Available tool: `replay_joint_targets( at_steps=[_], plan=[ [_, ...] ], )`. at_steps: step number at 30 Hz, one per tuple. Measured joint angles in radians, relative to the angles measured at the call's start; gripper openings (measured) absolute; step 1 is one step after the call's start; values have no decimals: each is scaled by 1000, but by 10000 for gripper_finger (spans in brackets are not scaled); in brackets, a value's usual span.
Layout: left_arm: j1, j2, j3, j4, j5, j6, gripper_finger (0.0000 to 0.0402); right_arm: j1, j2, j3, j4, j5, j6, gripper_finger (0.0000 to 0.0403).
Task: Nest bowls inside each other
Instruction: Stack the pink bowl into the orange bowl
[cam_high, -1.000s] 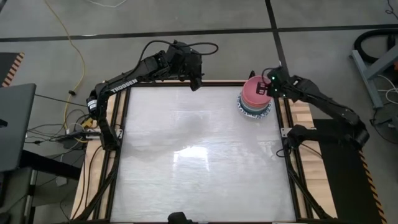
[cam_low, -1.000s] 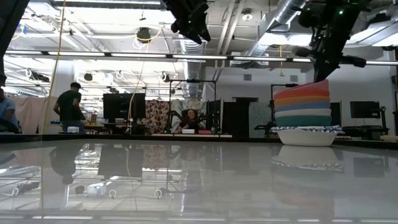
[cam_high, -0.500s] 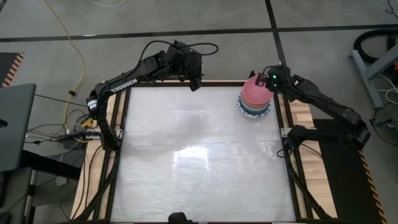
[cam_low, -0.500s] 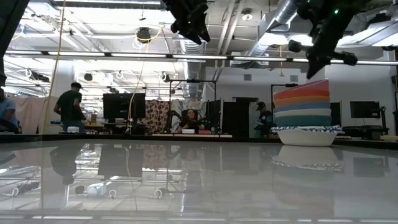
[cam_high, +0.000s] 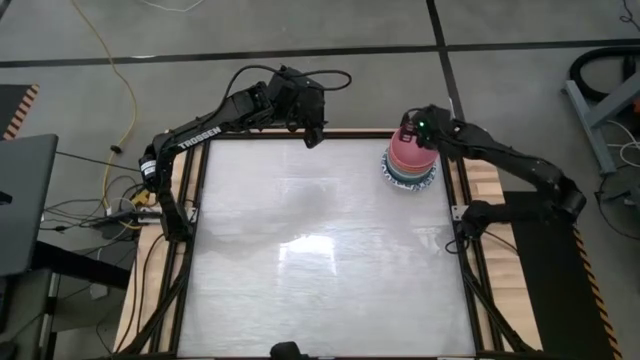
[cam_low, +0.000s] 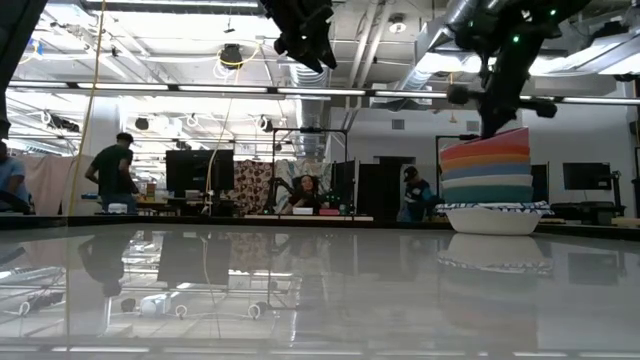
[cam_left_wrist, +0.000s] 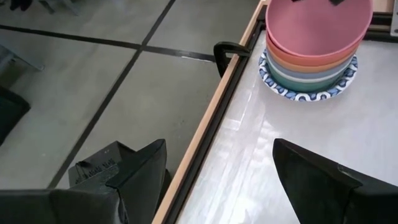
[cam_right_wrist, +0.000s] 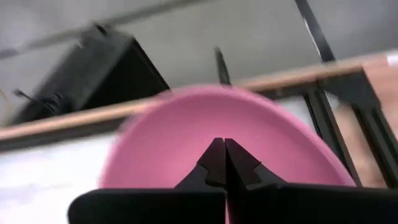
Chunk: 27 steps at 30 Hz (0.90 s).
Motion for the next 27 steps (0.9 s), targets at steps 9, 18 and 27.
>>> replay_joint_targets(
  at_steps=[9, 18, 27],
  plan=[
    [0, 0, 0, -3, 0, 14, 283, 157, -90, 0, 42, 357, -63, 4],
    [0, 0, 0, 15, 27, 19, 284, 163, -28, 0, -154, 421, 104, 3],
    [0, 0, 0, 11, 28, 20, 284, 162, 69, 0, -162, 360, 109, 4]
  ],
)
